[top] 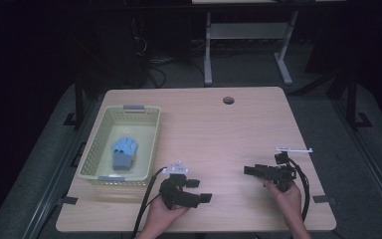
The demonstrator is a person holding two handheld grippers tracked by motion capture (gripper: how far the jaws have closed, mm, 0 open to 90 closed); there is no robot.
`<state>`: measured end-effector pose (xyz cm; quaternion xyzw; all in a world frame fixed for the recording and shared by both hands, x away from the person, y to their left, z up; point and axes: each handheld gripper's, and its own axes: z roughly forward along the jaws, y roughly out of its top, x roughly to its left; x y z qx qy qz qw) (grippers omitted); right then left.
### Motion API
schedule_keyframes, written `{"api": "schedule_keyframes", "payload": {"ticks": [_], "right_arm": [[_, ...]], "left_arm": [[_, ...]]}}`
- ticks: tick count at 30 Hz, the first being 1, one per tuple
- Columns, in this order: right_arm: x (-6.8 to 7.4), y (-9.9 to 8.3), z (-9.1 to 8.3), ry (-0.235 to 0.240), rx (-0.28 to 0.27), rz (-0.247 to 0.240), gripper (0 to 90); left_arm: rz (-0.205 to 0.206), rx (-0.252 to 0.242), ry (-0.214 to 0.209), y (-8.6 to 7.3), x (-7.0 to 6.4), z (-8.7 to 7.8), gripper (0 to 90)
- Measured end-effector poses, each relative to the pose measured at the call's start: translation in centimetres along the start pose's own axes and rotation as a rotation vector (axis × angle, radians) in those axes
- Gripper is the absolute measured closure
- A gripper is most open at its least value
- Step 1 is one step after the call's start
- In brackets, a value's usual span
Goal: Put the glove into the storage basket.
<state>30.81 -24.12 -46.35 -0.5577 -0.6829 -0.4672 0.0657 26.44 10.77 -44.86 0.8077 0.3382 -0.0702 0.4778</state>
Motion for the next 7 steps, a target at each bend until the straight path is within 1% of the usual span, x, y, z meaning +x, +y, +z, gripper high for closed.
{"api": "schedule_keyframes", "payload": {"ticks": [2,4,6,7], "right_arm": [[0.13,-0.21,0.03,0.01,-0.001,-0.014,26.9],[0.28,-0.3,0.03,0.017,0.0,-0.02,26.6],[0.4,-0.33,0.03,0.028,-0.004,-0.016,26.5],[0.38,-0.33,0.04,0.031,-0.005,-0.027,26.5]], "left_arm": [[0.016,0.002,0.002,-0.26,-0.18,-0.13,23.8],[0.023,0.0,0.001,-0.43,-0.42,-0.25,23.8],[0.039,-0.004,0.002,-0.51,-0.73,-0.42,23.8],[0.045,-0.008,0.005,-0.52,-0.84,-0.48,23.8]]}}
